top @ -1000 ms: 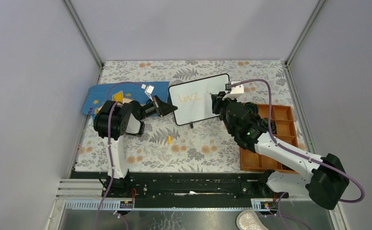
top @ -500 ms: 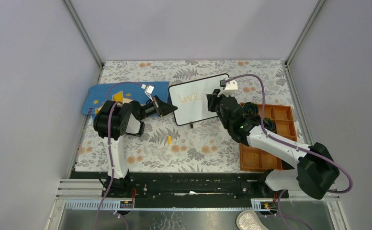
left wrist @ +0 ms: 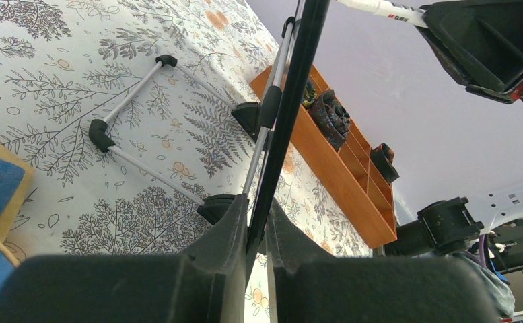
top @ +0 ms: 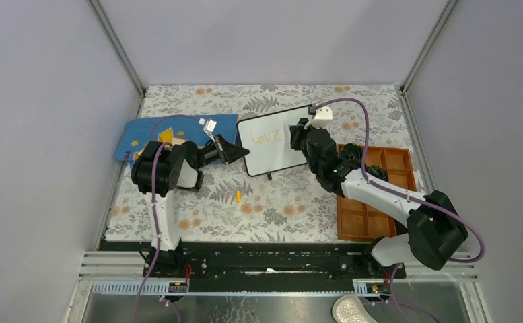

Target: Write a sentence on the whiteboard

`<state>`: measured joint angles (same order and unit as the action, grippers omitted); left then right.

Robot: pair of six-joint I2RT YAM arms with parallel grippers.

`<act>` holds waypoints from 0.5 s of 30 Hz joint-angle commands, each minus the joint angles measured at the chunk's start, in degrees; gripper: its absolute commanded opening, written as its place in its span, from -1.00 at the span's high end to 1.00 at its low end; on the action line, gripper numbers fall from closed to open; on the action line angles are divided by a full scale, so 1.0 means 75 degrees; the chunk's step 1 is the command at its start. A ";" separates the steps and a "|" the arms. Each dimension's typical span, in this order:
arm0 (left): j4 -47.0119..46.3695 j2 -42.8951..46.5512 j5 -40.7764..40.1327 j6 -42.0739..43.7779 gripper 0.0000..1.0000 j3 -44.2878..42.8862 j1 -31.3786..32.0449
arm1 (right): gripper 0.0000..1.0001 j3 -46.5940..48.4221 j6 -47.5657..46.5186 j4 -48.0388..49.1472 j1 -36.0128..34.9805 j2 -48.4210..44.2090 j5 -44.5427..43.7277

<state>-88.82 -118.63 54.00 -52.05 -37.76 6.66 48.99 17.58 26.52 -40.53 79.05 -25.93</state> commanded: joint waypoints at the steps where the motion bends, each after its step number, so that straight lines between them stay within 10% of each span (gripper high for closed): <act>1: -0.0334 -0.0073 0.0125 -0.0043 0.81 0.0125 0.0015 | 1.00 0.0402 -0.0077 0.0410 0.0108 0.0121 -0.0111; 15: -0.0334 -0.0063 0.0122 -0.0037 0.81 0.0127 0.0027 | 1.00 0.0382 -0.0065 0.0559 0.0212 0.0241 -0.0093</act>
<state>-88.82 -118.63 54.00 -52.05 -37.76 6.68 49.01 17.58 26.70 -39.57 80.53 -25.93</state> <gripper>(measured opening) 0.174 0.175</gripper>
